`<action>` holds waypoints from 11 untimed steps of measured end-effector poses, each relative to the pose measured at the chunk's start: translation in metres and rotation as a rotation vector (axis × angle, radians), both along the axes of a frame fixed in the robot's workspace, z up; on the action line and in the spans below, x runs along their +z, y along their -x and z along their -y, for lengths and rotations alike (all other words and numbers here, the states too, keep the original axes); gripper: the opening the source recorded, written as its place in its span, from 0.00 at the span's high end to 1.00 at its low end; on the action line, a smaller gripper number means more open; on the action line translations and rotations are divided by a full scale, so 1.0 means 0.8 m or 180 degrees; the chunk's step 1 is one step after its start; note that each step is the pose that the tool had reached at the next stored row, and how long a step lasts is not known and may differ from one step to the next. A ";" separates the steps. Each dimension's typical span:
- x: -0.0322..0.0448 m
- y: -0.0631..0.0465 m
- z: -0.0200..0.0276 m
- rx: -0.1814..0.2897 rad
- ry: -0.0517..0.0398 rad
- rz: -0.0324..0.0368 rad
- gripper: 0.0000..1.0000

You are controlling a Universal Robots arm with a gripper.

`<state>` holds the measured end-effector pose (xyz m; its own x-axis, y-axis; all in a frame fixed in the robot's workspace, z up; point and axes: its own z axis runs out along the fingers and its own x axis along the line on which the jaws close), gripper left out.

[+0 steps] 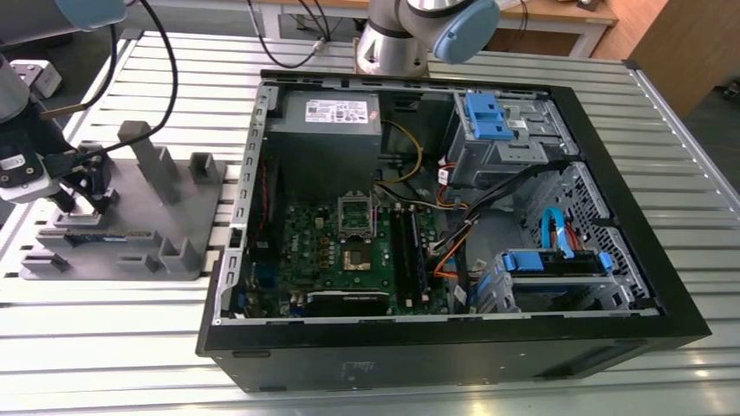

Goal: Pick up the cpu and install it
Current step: 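Pick up the cpu and move it towards the insertion slot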

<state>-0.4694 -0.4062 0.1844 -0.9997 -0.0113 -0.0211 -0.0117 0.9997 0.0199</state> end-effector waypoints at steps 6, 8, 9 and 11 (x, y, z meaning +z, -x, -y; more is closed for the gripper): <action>0.0052 0.000 0.0000 0.0000 0.0000 0.0000 0.53; 0.0094 0.000 0.0000 0.0000 -0.0001 0.0000 0.53; 0.0113 0.000 0.0000 0.0000 -0.0001 0.0000 0.53; 0.0149 0.000 0.0000 0.0000 0.0000 0.0000 0.53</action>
